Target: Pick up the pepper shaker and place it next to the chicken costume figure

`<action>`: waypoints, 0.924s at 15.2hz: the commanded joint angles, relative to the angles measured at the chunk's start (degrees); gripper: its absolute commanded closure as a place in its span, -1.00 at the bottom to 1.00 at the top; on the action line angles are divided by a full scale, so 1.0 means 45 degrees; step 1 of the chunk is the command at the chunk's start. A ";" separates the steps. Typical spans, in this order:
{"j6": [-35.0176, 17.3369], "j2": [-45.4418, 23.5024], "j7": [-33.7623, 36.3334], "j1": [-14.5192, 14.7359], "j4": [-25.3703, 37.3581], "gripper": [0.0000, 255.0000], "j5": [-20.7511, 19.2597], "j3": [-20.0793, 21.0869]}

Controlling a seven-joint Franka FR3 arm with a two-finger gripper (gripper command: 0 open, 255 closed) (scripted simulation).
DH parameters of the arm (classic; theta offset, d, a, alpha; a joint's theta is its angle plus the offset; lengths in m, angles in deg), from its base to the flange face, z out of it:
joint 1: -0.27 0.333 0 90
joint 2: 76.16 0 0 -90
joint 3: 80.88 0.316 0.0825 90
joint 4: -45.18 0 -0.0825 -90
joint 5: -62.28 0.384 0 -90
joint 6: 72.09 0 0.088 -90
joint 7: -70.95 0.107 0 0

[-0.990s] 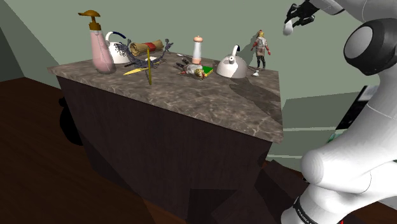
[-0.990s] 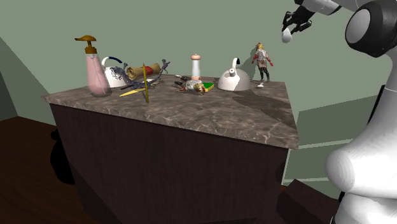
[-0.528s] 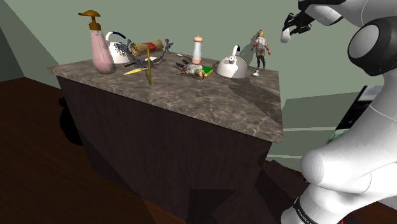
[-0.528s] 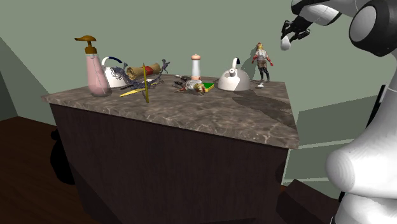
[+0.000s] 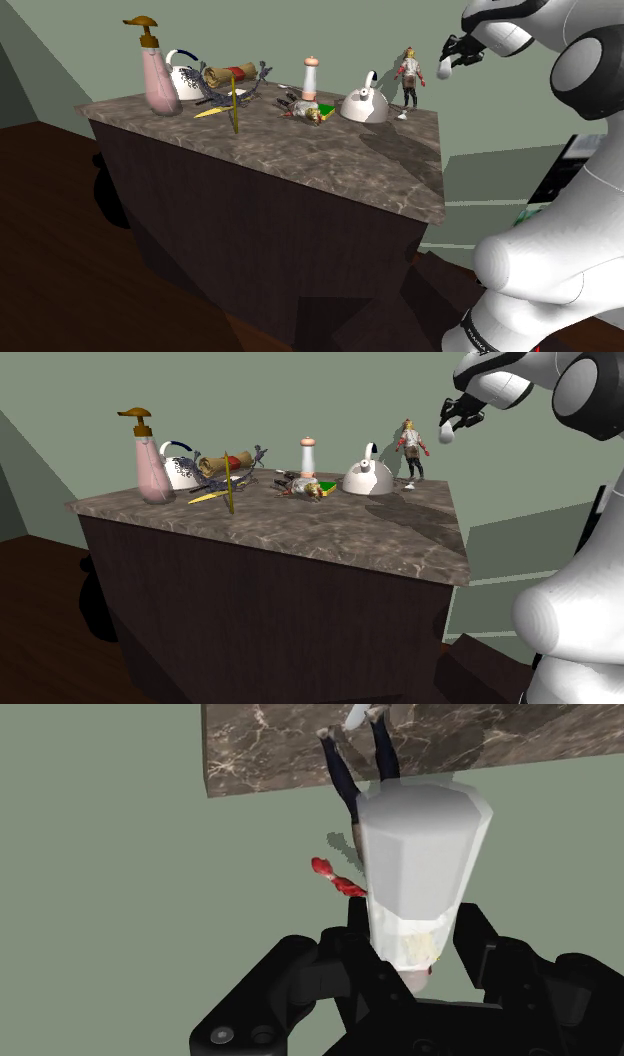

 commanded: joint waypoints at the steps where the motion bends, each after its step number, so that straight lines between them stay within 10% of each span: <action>1: -0.0317 0.0064 -0.0182 0.0028 -0.0386 1.00 0.0153 0.0015; 14: -0.2243 0.0057 -0.1804 0.0253 -0.2433 1.00 0.1640 0.0057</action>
